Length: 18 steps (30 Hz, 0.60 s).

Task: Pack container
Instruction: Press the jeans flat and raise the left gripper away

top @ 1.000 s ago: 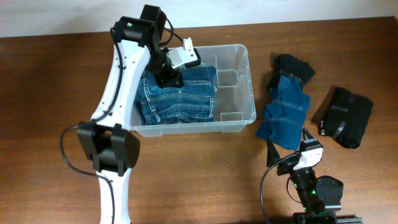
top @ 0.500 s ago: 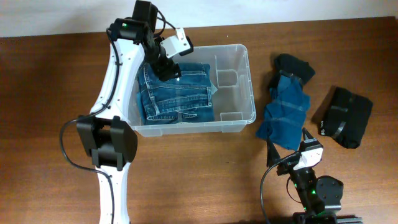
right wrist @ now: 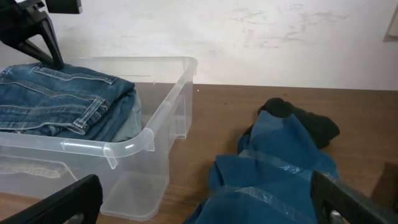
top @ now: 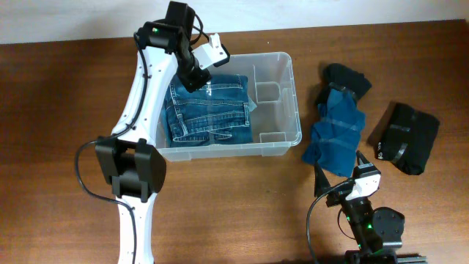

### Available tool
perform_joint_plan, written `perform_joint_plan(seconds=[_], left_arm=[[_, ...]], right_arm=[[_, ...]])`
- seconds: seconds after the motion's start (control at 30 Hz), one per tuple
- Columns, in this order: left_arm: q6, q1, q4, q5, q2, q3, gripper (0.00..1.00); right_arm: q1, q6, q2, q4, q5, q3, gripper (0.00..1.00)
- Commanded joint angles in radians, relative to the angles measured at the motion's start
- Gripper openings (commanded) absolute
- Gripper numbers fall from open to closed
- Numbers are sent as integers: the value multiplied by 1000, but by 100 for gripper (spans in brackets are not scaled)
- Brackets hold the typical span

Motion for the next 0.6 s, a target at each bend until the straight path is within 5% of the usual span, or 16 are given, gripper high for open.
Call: perform_joint_plan(seconds=[0.0,0.57], left_arm=[[-42,2,-6,-31,25,-15,1],[-43,41,18,-97,199,-24,1]], right_arm=[[-6,-4,-6,-2,-16,-7,98],[-6,-4,-6,-2,-16,-7,98]])
